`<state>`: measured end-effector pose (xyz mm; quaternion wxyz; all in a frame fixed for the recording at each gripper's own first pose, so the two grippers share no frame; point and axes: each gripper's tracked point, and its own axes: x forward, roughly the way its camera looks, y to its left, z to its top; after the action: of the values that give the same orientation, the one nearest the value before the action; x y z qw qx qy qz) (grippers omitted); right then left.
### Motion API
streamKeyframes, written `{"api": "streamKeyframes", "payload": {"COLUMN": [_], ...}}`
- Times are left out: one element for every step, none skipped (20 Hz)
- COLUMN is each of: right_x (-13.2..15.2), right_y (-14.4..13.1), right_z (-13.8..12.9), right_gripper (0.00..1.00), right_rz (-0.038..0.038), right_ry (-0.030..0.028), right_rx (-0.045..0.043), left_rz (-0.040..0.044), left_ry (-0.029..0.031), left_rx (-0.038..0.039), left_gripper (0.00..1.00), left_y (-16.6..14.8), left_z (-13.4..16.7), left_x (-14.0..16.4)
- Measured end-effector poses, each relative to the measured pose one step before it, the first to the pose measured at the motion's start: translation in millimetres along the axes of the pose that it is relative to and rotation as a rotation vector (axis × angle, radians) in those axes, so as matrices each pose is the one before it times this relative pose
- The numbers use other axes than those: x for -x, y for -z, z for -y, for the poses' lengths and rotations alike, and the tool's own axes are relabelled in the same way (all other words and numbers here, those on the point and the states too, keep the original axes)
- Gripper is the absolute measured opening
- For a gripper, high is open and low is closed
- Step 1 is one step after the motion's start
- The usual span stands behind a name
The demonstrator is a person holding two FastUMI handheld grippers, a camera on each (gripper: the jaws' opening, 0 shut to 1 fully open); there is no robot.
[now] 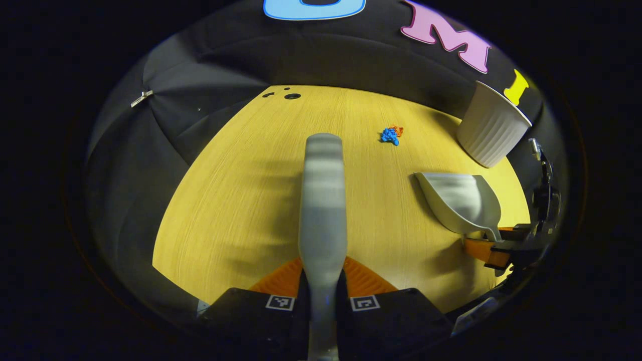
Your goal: Pick up the small broom and dustpan from the desktop, sweep the trash into the dustpan with the broom, and then empty the trash into the garbage bin.
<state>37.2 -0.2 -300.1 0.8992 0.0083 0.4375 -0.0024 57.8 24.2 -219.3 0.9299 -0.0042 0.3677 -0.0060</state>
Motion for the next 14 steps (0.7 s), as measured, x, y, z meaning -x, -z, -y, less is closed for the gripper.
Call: {"api": "streamKeyframes", "payload": {"right_x": [-1.06, -0.79, -1.6, -0.54, 2.08, -3.31, -0.77, 0.58, -2.34, 1.92, 0.46, 1.48, 0.57, 1.05], "right_y": [-2.76, -1.55, -1.92, -1.06, -0.77, -1.78, -1.9, -1.99, -0.09, 0.13, -0.15, 0.29, 0.39, 0.46], "right_z": [-0.08, 0.03, -0.53, 0.34, 0.43, -0.56, -0.27, -0.34, -1.07, -0.89, -0.4, -0.04, 0.24, -0.28], "right_gripper": [1.0, 0.98, 0.95, 0.93, 0.87, 0.81, 0.66, 0.6, 0.46, 0.4, 0.4, 0.35, 0.37, 0.37], "right_rz": [0.00062, -0.00107, -0.00477, -0.00625, -0.00217, 0.00176, -0.00127, 0.006, -0.00399, -0.00576, -0.00548, -0.00136, -0.0013, -0.00363], "right_ry": [0.00156, 0.00751, 0.00684, 0.0088, 0.00511, 0.00936, 0.0076, -0.00188, -0.00944, -0.01479, -0.01935, -0.02255, -0.02193, -0.01612], "right_rx": [0.00051, -0.01352, -0.01676, -0.01344, -0.01661, -0.01697, -0.02116, -0.01067, -0.00633, 0.00836, 0.01284, 0.00619, 0.00172, 0.00343], "left_rz": [0.00231, -0.00056, -0.00355, -0.00521, -0.00639, -0.00448, -0.0039, -0.00318, -0.00144, -0.0007, -0.00034, -0.00182, -0.00176, -0.00229], "left_ry": [0.01103, 0.00667, -0.00048, -0.00147, -0.0003, -0.00038, 0.00244, 0.00241, 0.00108, 0.00127, 0.00192, 0.00297, 0.00097, 0.00073], "left_rx": [0.01574, 0.00889, -0.00069, -0.00651, -0.00733, -0.0037, -0.00155, -0.00239, -0.00629, -0.00756, -0.00778, -0.00673, -0.00526, -0.0053], "left_gripper": [0.26, 0.26, 0.24, 0.26, 0.26, 0.26, 0.27, 0.26, 0.26, 0.26, 0.26, 0.26, 0.26, 0.24], "left_y": [-0.51, 1.62, 0.79, 1.47, 0.89, -0.86, -0.86, -1.13, -0.7, -0.84, -0.61, -1.43, -1.6, -3.28], "left_z": [4.26, 2.48, 0.31, 2.1, 2.58, 1.35, 3.15, 2.18, 3.11, 2.45, 2.45, 2.37, 0.76, 1.21], "left_x": [2.02, 1.07, 1.64, 0.19, -0.34, -1.04, -2.33, -1.27, -0.7, -1.51, -0.32, -2.11, -2.38, -3.39]}}
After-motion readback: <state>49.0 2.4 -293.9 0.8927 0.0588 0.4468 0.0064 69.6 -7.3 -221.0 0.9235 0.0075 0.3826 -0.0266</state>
